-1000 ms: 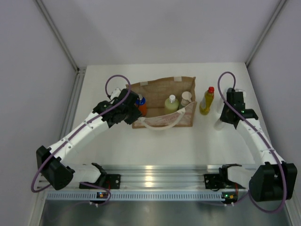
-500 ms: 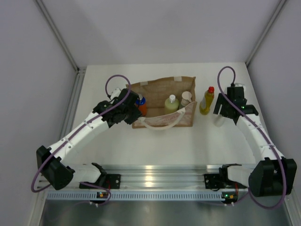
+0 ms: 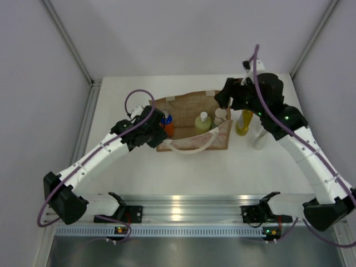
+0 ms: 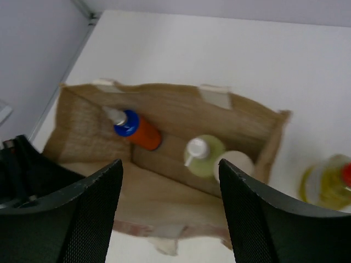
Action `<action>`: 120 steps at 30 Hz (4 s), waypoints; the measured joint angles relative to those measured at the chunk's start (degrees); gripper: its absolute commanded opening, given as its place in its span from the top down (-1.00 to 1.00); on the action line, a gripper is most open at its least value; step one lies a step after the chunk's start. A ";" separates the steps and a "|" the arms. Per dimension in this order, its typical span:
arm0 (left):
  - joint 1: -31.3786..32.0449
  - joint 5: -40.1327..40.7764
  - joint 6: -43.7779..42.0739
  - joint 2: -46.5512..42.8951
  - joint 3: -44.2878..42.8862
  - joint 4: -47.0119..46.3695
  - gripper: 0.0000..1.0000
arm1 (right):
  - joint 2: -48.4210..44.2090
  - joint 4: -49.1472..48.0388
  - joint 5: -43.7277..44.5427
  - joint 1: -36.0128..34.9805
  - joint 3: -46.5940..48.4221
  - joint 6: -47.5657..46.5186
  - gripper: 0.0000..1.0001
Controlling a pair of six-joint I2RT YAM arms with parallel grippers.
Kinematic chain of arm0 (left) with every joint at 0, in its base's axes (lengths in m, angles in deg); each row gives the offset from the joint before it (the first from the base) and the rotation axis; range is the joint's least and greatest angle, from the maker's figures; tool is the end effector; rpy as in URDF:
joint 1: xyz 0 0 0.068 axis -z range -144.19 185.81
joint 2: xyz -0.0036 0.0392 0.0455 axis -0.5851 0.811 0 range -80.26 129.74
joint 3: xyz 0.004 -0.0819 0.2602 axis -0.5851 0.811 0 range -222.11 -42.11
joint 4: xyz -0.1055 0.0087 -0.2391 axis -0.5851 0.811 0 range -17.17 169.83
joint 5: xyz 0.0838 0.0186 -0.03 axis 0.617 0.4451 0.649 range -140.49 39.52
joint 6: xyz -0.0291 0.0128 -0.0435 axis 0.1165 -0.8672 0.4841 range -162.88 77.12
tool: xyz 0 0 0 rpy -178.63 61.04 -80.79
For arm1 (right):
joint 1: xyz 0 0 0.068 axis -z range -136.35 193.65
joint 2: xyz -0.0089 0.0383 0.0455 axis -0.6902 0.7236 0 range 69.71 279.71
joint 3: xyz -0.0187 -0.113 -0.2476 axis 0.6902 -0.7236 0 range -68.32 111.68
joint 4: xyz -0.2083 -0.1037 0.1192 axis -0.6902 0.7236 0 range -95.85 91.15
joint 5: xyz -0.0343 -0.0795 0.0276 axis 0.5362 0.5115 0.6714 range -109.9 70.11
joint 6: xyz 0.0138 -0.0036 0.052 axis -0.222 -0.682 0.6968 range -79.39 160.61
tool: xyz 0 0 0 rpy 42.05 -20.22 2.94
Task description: Take the personal care products out of the canvas bag
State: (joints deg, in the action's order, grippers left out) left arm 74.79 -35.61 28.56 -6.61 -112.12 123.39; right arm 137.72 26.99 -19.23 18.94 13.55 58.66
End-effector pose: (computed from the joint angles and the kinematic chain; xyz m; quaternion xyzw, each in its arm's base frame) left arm 0.2058 -0.1549 0.3233 -0.3019 0.8948 -0.1801 0.2751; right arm 0.2258 0.1033 0.4396 -0.0438 0.8128 0.2073 0.5426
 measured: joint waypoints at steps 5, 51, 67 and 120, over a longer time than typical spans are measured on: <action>0.00 -0.02 0.85 -0.33 2.23 -0.02 0.29 | 12.33 -2.45 -2.47 -13.03 5.84 -1.92 -0.39; -3.52 -0.28 -0.17 0.90 1.07 -0.31 0.22 | 55.21 -11.76 -11.10 -19.17 23.65 -20.35 1.00; -4.02 -0.39 -0.22 0.74 0.90 -0.28 0.22 | 48.13 -7.26 -4.20 -19.39 24.00 -17.22 1.00; -4.09 -2.01 0.39 -0.52 0.92 0.02 0.09 | 7.17 14.69 11.39 -1.42 25.73 -16.55 1.00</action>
State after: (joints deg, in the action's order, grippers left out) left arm 70.70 -37.62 28.95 -7.14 -111.21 123.42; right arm 144.89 41.67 -7.84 17.52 39.27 42.11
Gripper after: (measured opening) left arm 0.455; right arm 0.545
